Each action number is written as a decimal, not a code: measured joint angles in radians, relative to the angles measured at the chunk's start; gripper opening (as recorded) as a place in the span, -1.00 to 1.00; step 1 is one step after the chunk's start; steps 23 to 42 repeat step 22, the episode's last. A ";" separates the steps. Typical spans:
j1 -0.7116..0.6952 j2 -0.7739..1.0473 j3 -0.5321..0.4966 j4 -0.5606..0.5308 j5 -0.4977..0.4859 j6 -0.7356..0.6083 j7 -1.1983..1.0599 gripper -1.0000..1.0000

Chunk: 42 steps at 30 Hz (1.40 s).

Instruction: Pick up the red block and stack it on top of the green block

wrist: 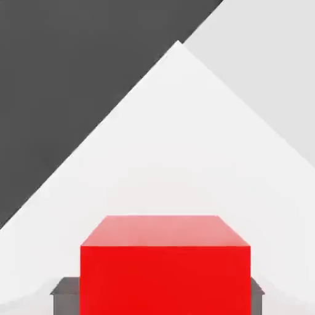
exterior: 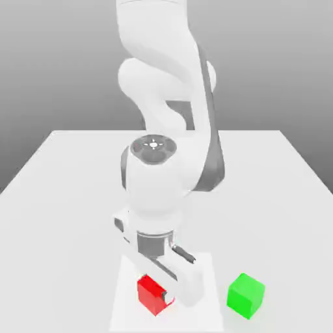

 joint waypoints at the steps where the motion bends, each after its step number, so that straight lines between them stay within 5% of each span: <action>1: 0.006 0.018 -0.007 0.003 -0.007 0.015 0.005 -1.00; 8: -0.020 -0.172 0.059 -0.022 0.070 -0.150 -0.059 -1.00; 13: 0.149 -0.220 0.211 0.030 0.071 -0.252 -0.141 -1.00; 18: 0.201 -0.081 0.175 0.051 -0.039 -0.143 -0.080 -1.00; 19: 0.210 -0.057 0.164 0.053 -0.057 -0.122 -0.067 1.00; 42: 0.210 -0.057 0.164 0.053 -0.057 -0.122 -0.067 1.00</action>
